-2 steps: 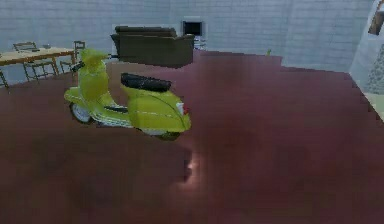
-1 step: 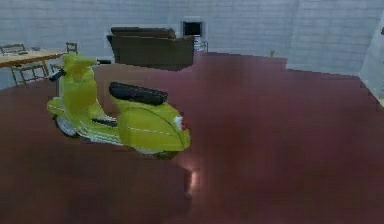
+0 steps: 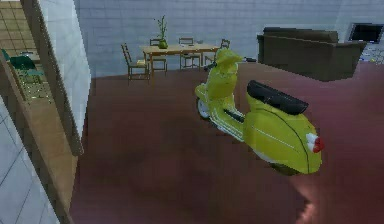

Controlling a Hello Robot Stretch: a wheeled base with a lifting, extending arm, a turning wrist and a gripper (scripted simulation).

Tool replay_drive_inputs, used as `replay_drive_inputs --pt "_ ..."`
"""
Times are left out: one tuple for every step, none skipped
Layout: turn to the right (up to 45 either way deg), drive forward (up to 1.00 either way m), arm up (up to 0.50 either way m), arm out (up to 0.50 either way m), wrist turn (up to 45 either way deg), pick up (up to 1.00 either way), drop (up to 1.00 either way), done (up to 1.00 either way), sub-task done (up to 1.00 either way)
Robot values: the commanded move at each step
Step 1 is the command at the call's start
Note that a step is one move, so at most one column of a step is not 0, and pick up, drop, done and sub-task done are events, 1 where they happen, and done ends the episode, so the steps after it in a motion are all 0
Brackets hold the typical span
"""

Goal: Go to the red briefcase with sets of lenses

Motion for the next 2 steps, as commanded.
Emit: replay_drive_inputs --pt "0.0 0.15 0.0 0.0 0.0 0.0 0.0 0.0 0.0" --pt "-30.0 0.0 0.0 0.0 0.0 0.0 0.0 0.0 0.0"
